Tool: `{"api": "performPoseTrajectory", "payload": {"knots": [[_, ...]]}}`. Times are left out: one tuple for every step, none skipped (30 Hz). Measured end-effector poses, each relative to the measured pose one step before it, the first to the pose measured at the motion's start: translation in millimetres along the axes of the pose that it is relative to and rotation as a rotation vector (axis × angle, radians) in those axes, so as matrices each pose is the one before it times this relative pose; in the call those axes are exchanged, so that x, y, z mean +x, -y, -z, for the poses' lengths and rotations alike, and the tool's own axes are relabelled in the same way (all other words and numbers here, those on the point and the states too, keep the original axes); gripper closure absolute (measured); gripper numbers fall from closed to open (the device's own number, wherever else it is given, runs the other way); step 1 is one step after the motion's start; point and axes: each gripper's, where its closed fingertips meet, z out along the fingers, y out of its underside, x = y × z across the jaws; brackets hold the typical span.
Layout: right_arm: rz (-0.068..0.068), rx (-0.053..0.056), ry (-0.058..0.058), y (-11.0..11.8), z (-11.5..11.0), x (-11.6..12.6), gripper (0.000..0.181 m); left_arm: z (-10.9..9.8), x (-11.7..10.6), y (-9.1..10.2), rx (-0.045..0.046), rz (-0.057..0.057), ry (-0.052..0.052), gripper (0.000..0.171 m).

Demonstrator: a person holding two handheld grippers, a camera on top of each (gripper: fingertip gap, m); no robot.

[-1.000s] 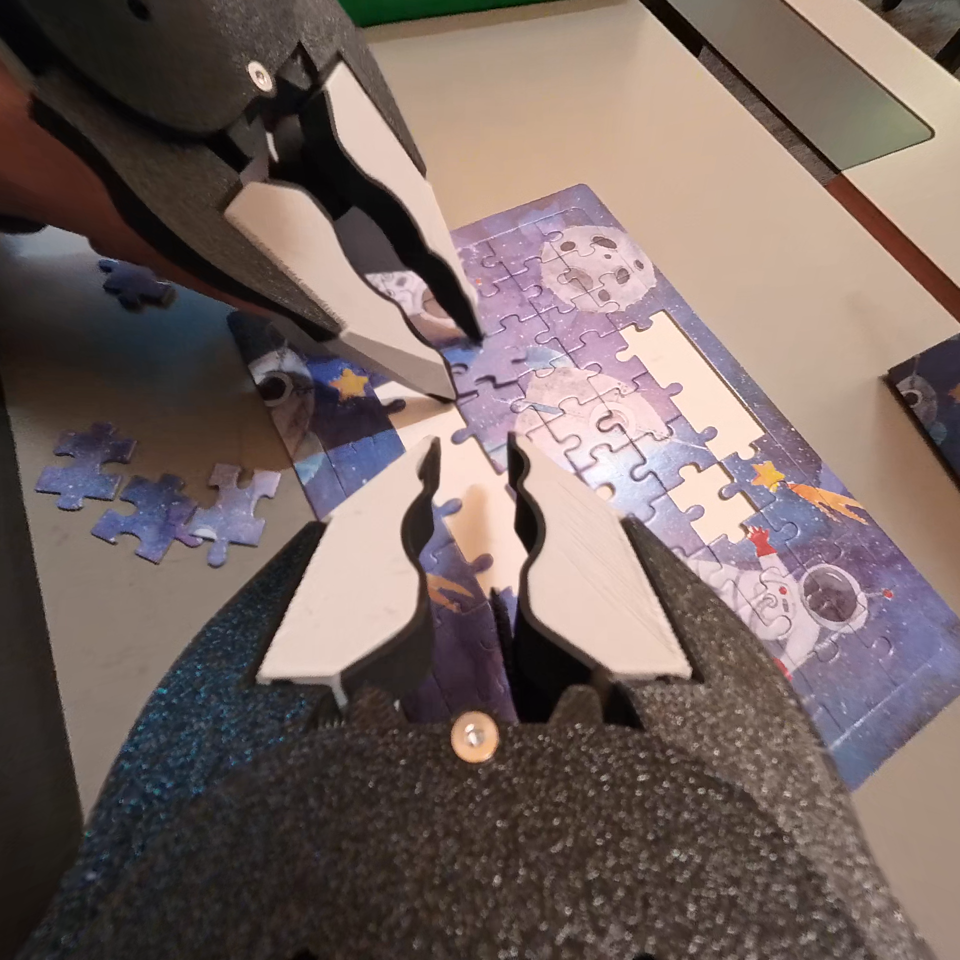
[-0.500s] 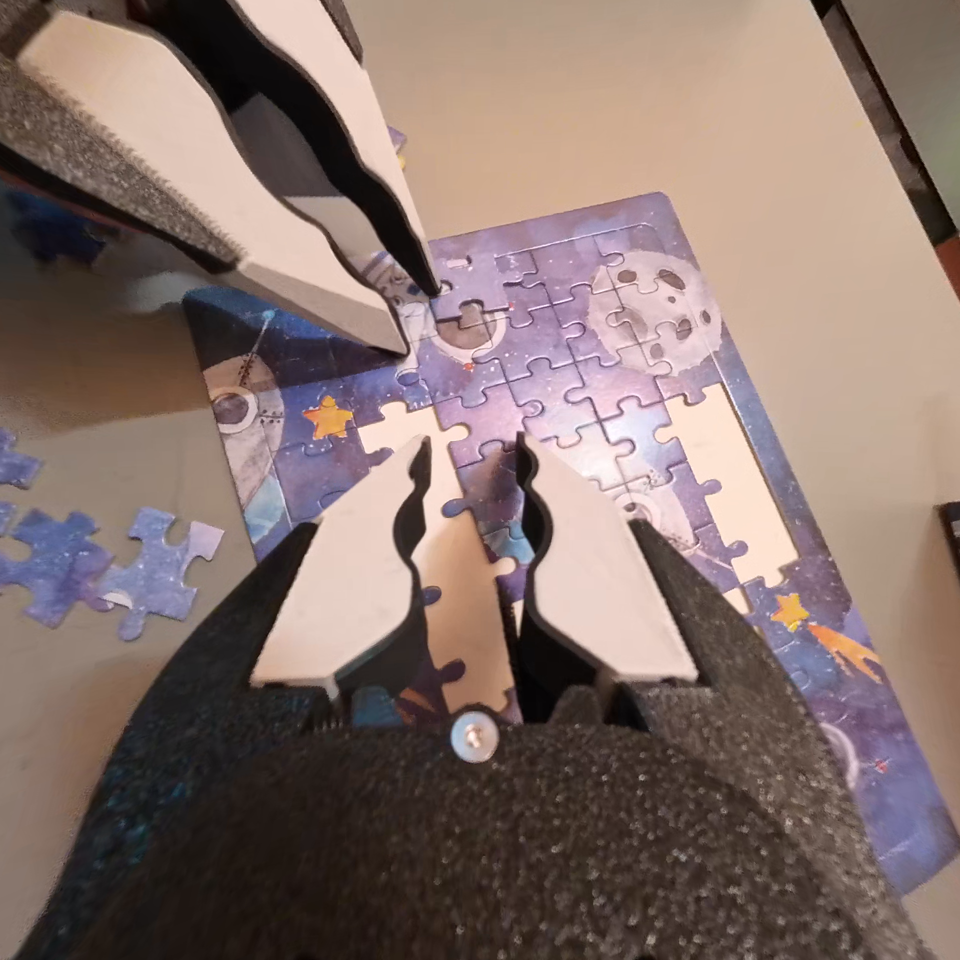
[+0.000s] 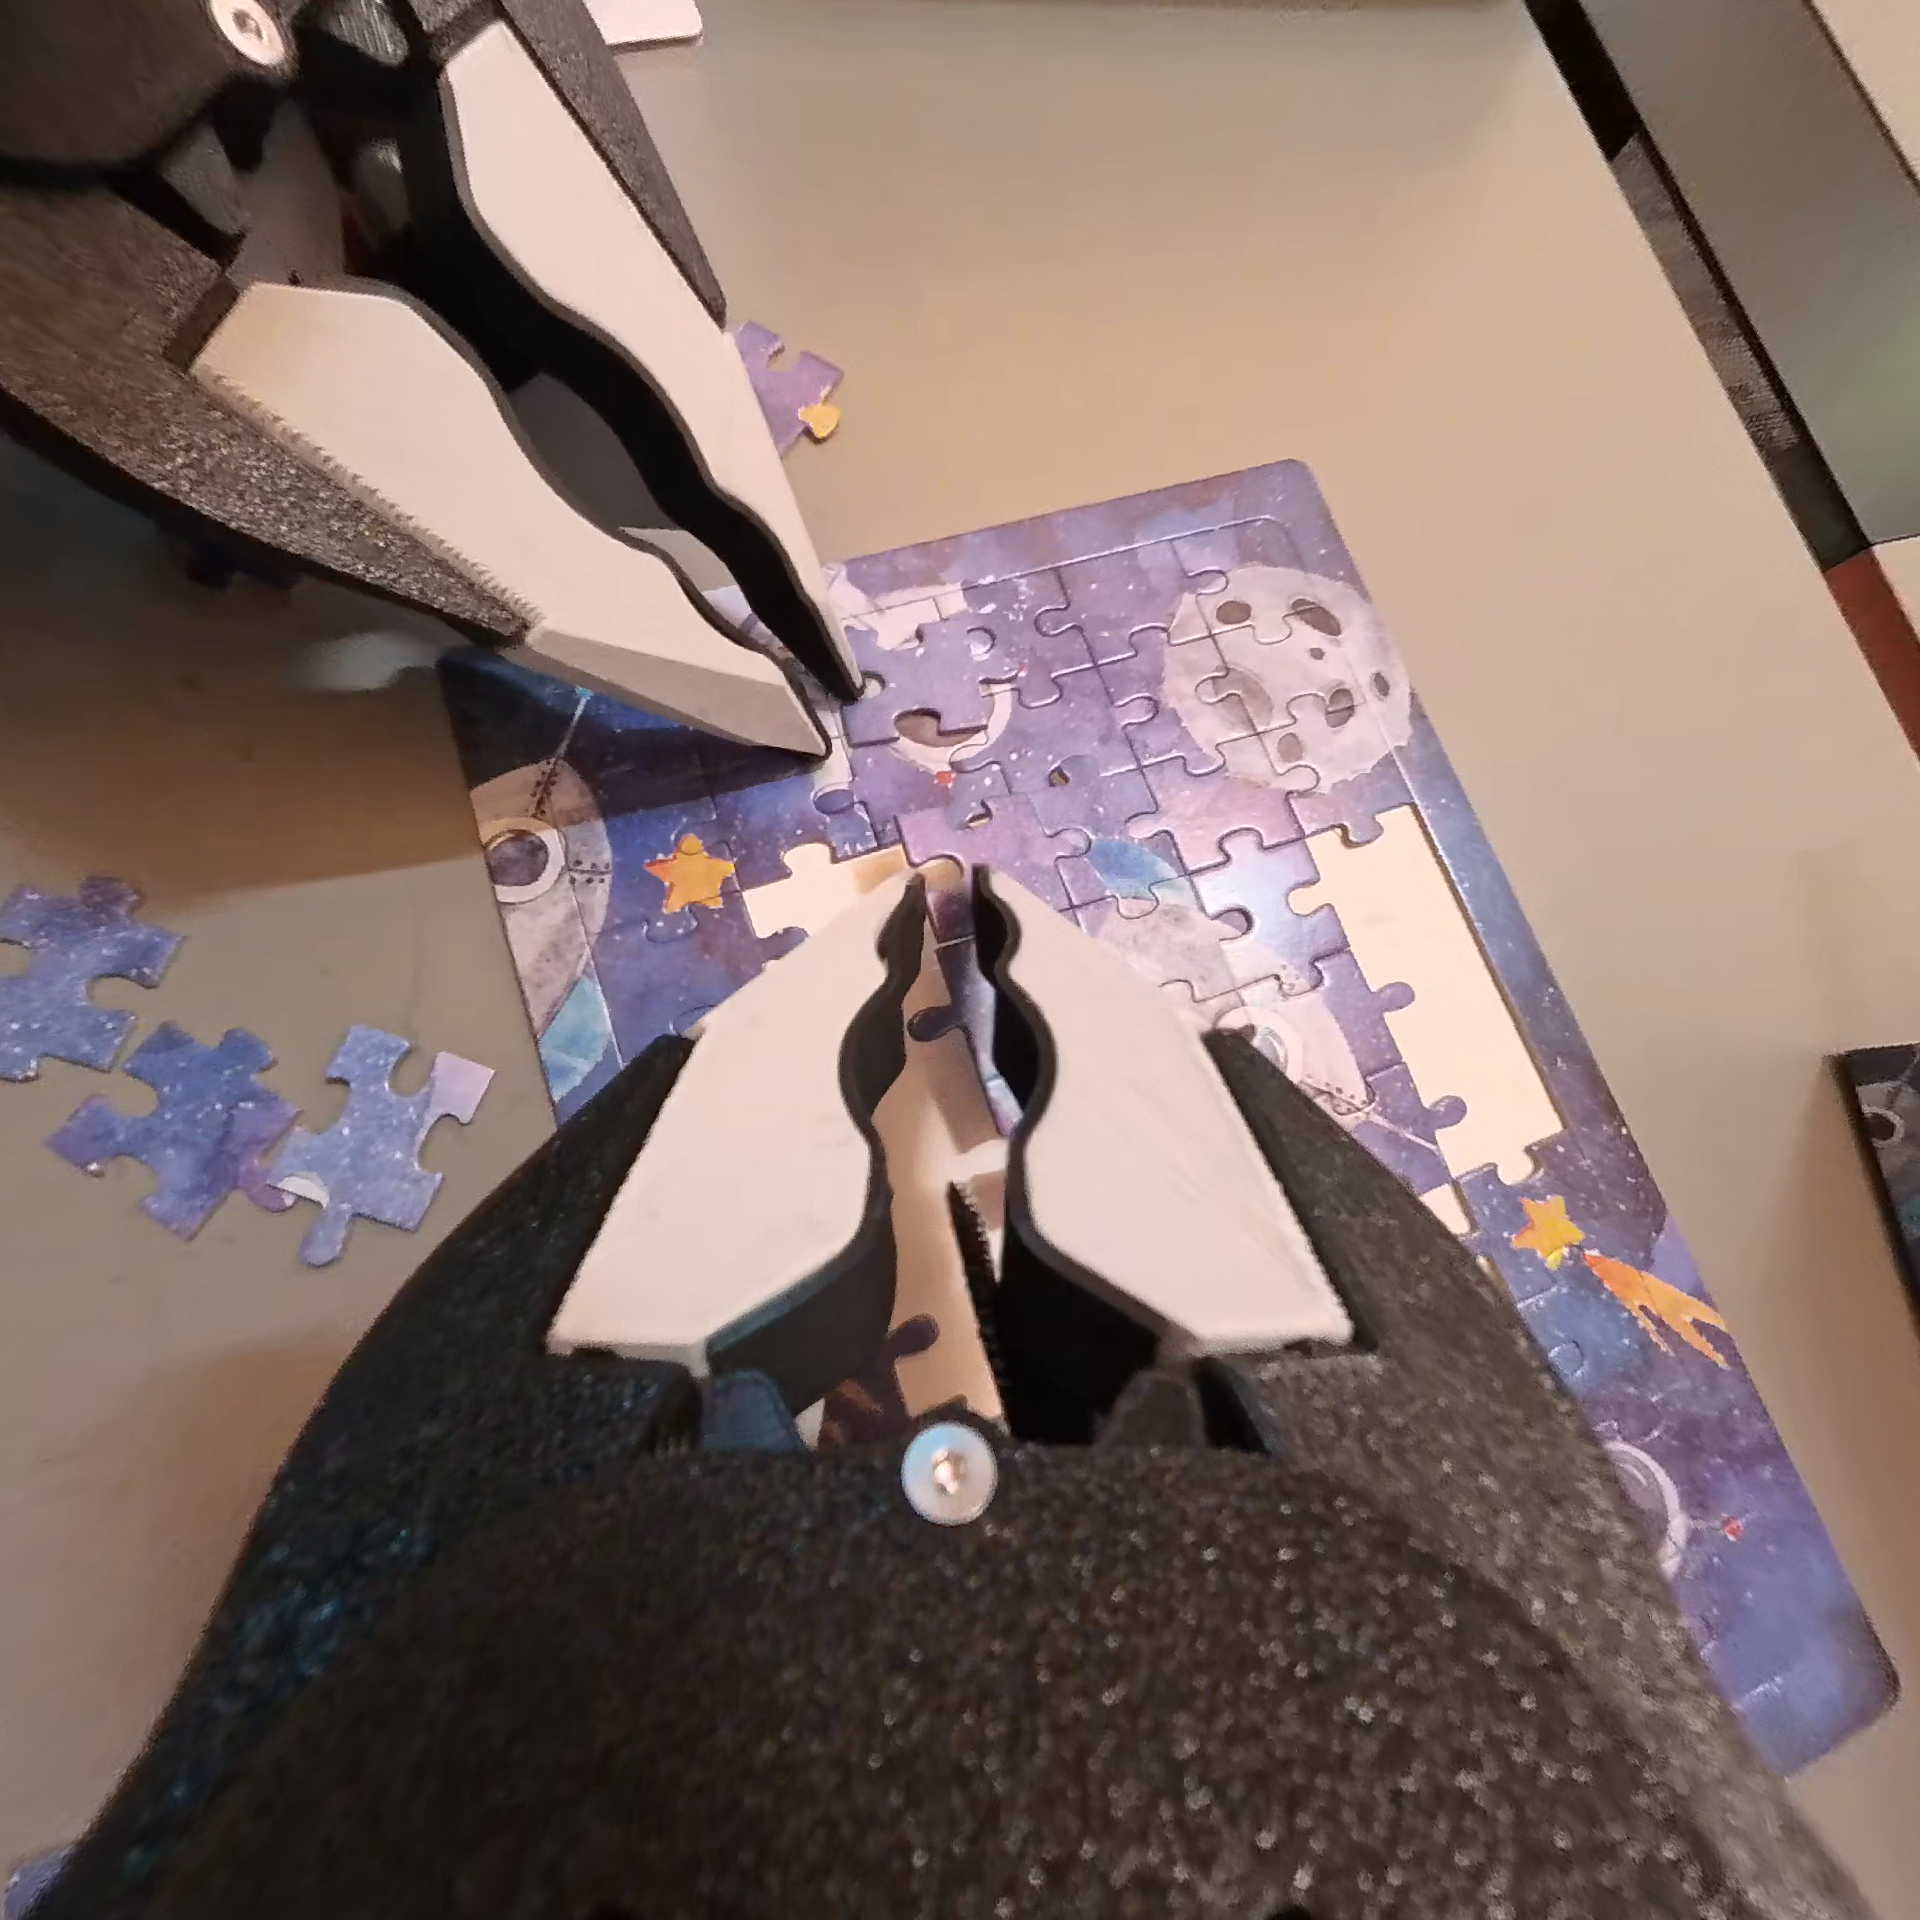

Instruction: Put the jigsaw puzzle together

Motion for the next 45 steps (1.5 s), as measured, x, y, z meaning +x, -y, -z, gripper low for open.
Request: {"api": "performPoseTrajectory", "payload": {"knots": [[0.0075, -0.0021, -0.0074, -0.41, -0.07, 0.19, 0.172, -0.01, -0.02, 0.18, 0.00042, -0.0007, 0.0004, 0.16], [0.0077, -0.0023, -0.0084, -0.36, -0.37, 0.19, 0.171, -0.11, 0.0, 0.12, 0.00013, -0.0006, 0.0007, 0.16], [0.0029, -0.0026, -0.0057, 0.04, -0.53, -0.25, 0.171, -0.02, 0.0, 0.03, 0.0002, -0.0014, 0.0003, 0.16], [0.007, -0.0063, -0.0034, -0.64, -0.76, -0.57, 0.171, 0.05, -0.05, 0.11, 0.00033, -0.0008, 0.0, 0.16], [0.0109, -0.01, -0.0038, -1.43, -0.86, -0.44, 0.171, -0.08, 0.05, 0.09, -0.00014, 0.0014, -0.0007, 0.16], [0.0054, 0.0028, -0.0043, 0.33, -0.12, -0.3, 0.172, -0.02, 0.0, 0.14, -0.00062, 0.0012, -0.0019, 0.16], [0.0004, 0.0086, -0.0013, 0.71, 0.36, -0.61, 0.173, 0.05, 0.09, 0.05, -0.00093, 0.001, -0.0022, 0.16], [-0.0017, 0.0021, 0.0015, -0.55, 0.31, -0.53, 0.174, -0.03, -0.01, 0.12, -0.00115, 0.0011, -0.0014, 0.16], [-0.007, 0.0008, 0.0009, -0.85, 0.3, 0.71, 0.173, 0.06, 0.06, 0.08, -0.00226, -0.0007, -0.0002, 0.16], [-0.0173, 0.0021, 0.0041, -0.56, 0.13, 1.37, 0.171, 0.21, 0.21, 0.33, -0.0046, -0.0049, 0.0017, 0.159], [-0.0224, 0.0029, 0.0073, -0.31, 0.06, 1.76, 0.168, 0.26, 1.14, 1.09, -0.00027, -0.0128, -0.0008, 0.153], [-0.021, 0.0063, 0.0041, 0.52, 0.09, 1.92, 0.166, 0.63, 2.3, 2.45, 0.00904, -0.0192, -0.003, 0.144], [-0.0108, 0.0059, -0.0001, 0.54, 0.35, 1.76, 0.166, 0.88, 2.35, 3.29, 0.01407, -0.0249, 0.0011, 0.143], [-0.0006, 0.006, -0.0065, 0.78, 0.54, 1.73, 0.166, 0.9, 1.82, 3.26, 0.01374, -0.0317, 0.0063, 0.143], [0.0036, 0.0049, -0.0142, 0.63, 0.91, 2.23, 0.169, 1.11, 0.76, 3.79, 0.01472, -0.0395, 0.0111, 0.143], [0.0059, 0.0039, -0.0091, 0.48, 0.77, 1.26, 0.169, 1.15, 0.26, 4.39, 0.01799, -0.0399, 0.0125, 0.143], [0.002, 0.0011, 0.0021, -0.09, 0.49, -0.18, 0.169, 0.44, 1.18, 4.15, 0.01443, -0.0334, 0.002, 0.143], [-0.0016, -0.0007, 0.0023, -0.46, 0.08, -0.11, 0.169, -0.3, 0.8, 3.77, 0.00905, -0.0273, -0.0015, 0.143], [-0.0014, -0.0004, -0.0025, -0.62, -0.18, 0.64, 0.169, -1.2, 0.33, 2.44, 0.00055, -0.0277, -0.0009, 0.143], [-0.0001, -0.0027, -0.0018, -0.9, -0.17, 0.44, 0.169, -2.04, 0.5, 0.51, -0.01088, -0.0343, -0.0015, 0.143], [-0.0023, 0.0014, 0.0038, -0.24, 0.59, -0.27, 0.169, -2.37, 0.62, -0.62, -0.01519, -0.0415, 0.0, 0.143], [-0.0036, 0.005, -0.0031, 0.28, 1.34, 1.5, 0.169, -2.72, -0.22, -1.06, -0.01512, -0.0406, 0.0054, 0.143], [-0.0045, 0.0053, -0.0089, 0.82, 1.84, 3.84, 0.169, -3.0, 0.32, -1.8, -0.01964, -0.0336, -0.0015, 0.143], [-0.0074, 0.0078, -0.0037, 1.95, 1.54, 5.42, 0.171, -2.97, 0.31, -0.8, -0.01228, -0.0207, -0.0061, 0.143], [-0.0122, -0.0001, 0.0055, 1.8, 0.29, 6.35, 0.175, -3.01, 1.26, -0.4, -0.00781, -0.0038, -0.017, 0.143], [-0.0151, -0.0227, 0.0325, -1.04, -1.38, 3.53, 0.177, -2.88, 1.1, -0.12, -0.00411, 0.0077, -0.0189, 0.143], [-0.011, -0.0435, 0.0683, -4.61, -2.35, -2.22, 0.177, -2.75, -0.5, -0.24, -0.003, 0.0115, -0.0072, 0.143], [0.0002, -0.0248, 0.044, -2.92, -1.57, -0.73, 0.179, -2.31, -0.44, -0.6, -0.00439, 0.0094, -0.0054, 0.143], [0.0173, 0.0027, 0.018, -0.3, -0.63, 0.3, 0.181, -0.96, -0.27, 0.99, 0.00548, 0.0069, -0.0036, 0.143], [0.0141, 0.0027, 0.0088, -0.47, -0.9, 0.25, 0.181, -0.44, -1.29, 0.41, 0.00183, 0.0054, 0.0044, 0.143], [0.0, -0.002, -0.0015, -1.52, -1.43, 1.55, 0.181, -0.51, -1.67, -0.46, -0.00341, 0.0039, 0.006, 0.142], [-0.0067, -0.0031, 0.0065, -2.07, -1.79, -0.35, 0.181, -0.12, -0.97, 0.22, 0.00289, 0.0069, 0.0023, 0.143], [-0.0043, -0.0022, 0.0123, -2.47, -1.78, -2.09, 0.181, -0.39, -0.69, -0.05, 0.00094, 0.0066, 0.0, 0.142], [0.0006, -0.0113, 0.0057, -4.02, -2.13, -1.26, 0.181, -0.49, -1.02, 0.46, 0.00154, 0.0055, 0.0028, 0.142], [0.0039, -0.0096, -0.0046, -3.58, -1.76, 0.39, 0.181, -0.6, -1.34, 0.7, 0.00096, 0.0028, 0.0066, 0.142], [-0.004, 0.0139, -0.0018, 0.85, 0.16, 0.34, 0.181, -0.57, -0.44, 0.57, -0.0001, -0.0006, 0.0012, 0.142], [-0.0092, 0.0018, 0.001, -0.47, 0.05, 0.63, 0.181, -0.39, -0.52, 0.76, 0.00253, -0.0022, 0.0026, 0.141], [-0.0078, 0.0005, 0.002, -0.41, 0.2, 0.65, 0.181, -0.58, -0.24, 0.61, 0.00409, -0.0014, 0.0014, 0.141], [-0.0056, 0.0015, 0.0008, -0.42, 0.26, 0.73, 0.181, -0.6, -0.25, 0.76, 0.00486, 0.0012, 0.0011, 0.141], [-0.0066, 0.0022, 0.0021, -0.36, 0.14, 0.5, 0.181, -0.4, -0.25, 0.7, 0.00515, 0.0019, 0.0011, 0.141], [-0.009, 0.0023, 0.0051, -0.12, -0.05, 0.12, 0.181, -0.04, -0.07, 0.56, 0.00412, 0.0001, -0.0005, 0.142], [-0.0094, 0.0021, 0.0059, -0.14, -0.16, -0.04, 0.181, 0.41, -0.25, 0.89, 0.00673, -0.0007, 0.0012, 0.141], [-0.0084, 0.0017, 0.0057, -0.14, -0.04, -0.04, 0.181, 0.36, -0.33, 0.57, 0.00536, 0.0003, 0.0026, 0.141], [-0.0075, 0.0017, 0.0044, 0.01, -0.05, -0.07, 0.181, 0.35, -0.42, 0.69, 0.00505, 0.0004, 0.0028, 0.14], [-0.0049, 0.0028, 0.0029, -0.17, 0.02, 0.03, 0.181, 0.77, -0.2, 1.36, 0.01062, 0.0016, 0.0017, 0.14]]}}
